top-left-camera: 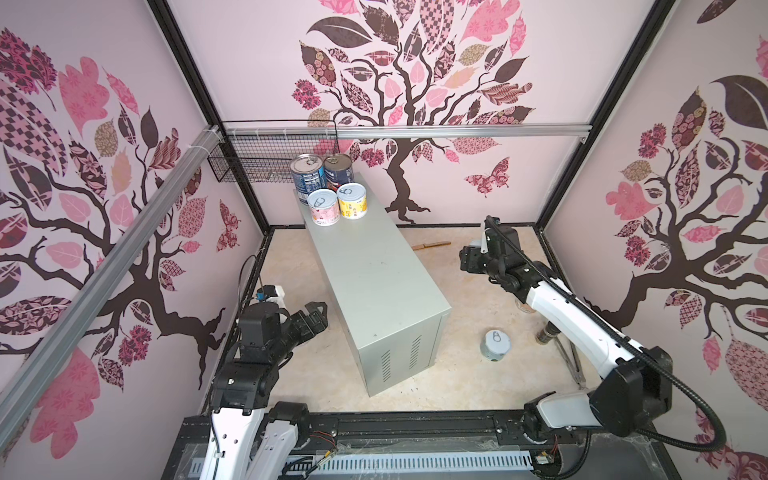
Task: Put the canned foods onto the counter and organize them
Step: 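Carry the white-lidded can up over the cabinet top with the right gripper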
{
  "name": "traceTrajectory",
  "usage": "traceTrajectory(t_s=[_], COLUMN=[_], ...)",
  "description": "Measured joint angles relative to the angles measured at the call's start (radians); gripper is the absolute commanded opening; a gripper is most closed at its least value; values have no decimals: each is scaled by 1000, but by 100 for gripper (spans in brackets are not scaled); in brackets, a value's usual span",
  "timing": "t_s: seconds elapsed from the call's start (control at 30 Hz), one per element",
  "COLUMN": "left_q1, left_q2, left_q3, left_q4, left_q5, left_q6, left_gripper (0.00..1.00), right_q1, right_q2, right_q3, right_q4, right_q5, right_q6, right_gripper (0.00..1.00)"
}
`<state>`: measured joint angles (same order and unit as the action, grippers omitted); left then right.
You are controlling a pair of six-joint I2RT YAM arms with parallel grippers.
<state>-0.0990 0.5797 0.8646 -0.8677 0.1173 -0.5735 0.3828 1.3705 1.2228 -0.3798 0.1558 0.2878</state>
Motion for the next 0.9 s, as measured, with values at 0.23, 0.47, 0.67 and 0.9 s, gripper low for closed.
traceTrajectory(t_s=[0.23, 0.47, 0.67, 0.9], left_q1=[0, -1, -9, -13], left_q2=[-46, -51, -56, -82], left_q3=[83, 153, 168, 166], left_q4=[-74, -141, -154, -153], left_q5=[0, -26, -37, -52], left_q6=[1, 22, 33, 50], left_gripper=[98, 98, 98, 98], right_q1=[127, 333, 396, 494], right_q2=[-32, -23, 81, 337], right_q3=[145, 418, 710, 1099], right_q4=[-146, -288, -426, -622], right_q5=[18, 98, 142, 151], right_q6=[-18, -74, -118, -187], right_gripper=[57, 56, 58, 58])
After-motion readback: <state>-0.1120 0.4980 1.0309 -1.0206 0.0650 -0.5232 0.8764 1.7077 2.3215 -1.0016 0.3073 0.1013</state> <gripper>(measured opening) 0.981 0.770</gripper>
